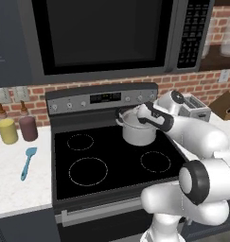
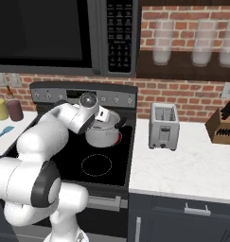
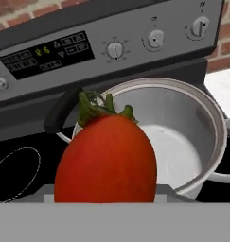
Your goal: Put the broccoli and tomato in the pot. Retrieve the spatula and lightly stir the vegetables in the pot.
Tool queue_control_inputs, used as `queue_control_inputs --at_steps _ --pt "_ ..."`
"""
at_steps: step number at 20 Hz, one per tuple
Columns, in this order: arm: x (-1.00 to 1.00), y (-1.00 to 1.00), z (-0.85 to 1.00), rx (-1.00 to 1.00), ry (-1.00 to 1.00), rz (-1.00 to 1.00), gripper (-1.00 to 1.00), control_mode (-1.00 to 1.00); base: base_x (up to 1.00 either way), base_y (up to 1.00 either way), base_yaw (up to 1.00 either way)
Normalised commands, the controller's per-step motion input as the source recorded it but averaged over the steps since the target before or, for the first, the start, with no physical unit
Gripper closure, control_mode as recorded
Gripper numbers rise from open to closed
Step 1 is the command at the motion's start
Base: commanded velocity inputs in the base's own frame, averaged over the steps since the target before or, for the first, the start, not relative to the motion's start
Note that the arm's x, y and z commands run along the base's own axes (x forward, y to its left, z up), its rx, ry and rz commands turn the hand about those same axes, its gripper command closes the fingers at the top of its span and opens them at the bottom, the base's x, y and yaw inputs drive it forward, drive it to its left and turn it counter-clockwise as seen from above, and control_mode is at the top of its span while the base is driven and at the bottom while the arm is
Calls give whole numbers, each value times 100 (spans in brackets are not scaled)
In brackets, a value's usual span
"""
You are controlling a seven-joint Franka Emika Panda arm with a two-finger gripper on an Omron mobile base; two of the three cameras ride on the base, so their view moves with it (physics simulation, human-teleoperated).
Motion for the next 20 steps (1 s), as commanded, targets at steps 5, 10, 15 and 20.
queue_control_inputs --at_steps 5,10,15,20 --pt "23 -3 -40 0 0 0 100 -100 0 0 0" --pt "16 0 -30 0 0 0 100 -100 0 0 0" --pt "5 0 -12 0 0 0 -100 -100 0 0 0" --pt "0 -5 7 0 0 0 -100 -100 0 0 0"
